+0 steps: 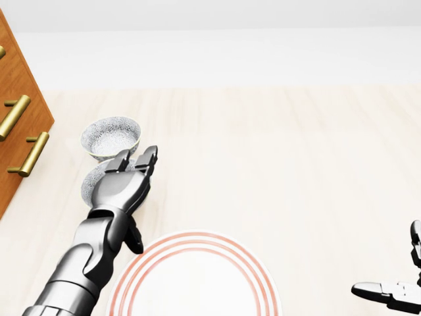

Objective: Put the bowl in the middle on the plate.

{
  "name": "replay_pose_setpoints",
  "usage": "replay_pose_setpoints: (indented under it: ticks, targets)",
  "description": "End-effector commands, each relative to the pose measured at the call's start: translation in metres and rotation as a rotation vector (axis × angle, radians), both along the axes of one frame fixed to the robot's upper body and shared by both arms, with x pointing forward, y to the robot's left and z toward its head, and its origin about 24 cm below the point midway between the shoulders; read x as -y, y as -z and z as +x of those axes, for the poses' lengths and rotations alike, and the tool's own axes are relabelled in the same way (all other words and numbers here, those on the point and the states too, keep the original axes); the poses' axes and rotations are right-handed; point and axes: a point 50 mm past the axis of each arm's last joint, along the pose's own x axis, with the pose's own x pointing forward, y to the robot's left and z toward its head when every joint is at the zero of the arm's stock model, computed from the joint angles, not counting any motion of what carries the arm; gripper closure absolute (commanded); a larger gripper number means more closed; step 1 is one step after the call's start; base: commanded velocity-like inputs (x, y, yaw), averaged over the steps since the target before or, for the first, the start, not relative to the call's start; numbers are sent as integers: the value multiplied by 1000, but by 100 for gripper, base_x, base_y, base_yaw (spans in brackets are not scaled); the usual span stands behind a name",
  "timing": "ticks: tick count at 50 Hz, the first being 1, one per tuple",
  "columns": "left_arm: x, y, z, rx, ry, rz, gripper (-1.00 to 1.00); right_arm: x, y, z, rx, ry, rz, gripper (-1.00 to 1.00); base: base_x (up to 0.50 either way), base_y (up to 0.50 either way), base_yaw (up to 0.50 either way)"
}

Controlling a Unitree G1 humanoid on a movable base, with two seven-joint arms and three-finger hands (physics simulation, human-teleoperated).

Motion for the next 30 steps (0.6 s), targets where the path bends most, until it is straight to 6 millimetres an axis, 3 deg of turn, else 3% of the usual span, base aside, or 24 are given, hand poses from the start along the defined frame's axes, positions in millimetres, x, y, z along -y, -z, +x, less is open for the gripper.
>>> replay_pose_setpoints:
  ticks: [1,30]
  targets:
    - [-3,0,-1,-2,-3,17,-100,0,0,0,0,0,-1,-100,0,0,0]
    - [-9,5,-2,-12,11,135,-100,0,1,2,0,-2,-1,-100,0,0,0]
